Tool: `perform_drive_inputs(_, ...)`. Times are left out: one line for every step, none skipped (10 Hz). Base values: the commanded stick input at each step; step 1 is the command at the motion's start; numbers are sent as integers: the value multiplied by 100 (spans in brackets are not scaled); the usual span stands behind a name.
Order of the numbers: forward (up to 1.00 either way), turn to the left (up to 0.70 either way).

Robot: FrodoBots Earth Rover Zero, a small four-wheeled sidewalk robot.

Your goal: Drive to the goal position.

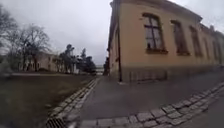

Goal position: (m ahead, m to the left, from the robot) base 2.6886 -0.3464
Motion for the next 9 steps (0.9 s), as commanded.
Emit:
perform_drive_inputs(100,0)
perform_drive_inputs(100,0)
perform_drive_inputs(100,0)
perform_drive_inputs(100,0)
perform_drive_inputs(100,0)
perform_drive_inputs(100,0)
perform_drive_inputs(100,0)
perform_drive_inputs(100,0)
perform_drive_inputs(100,0)
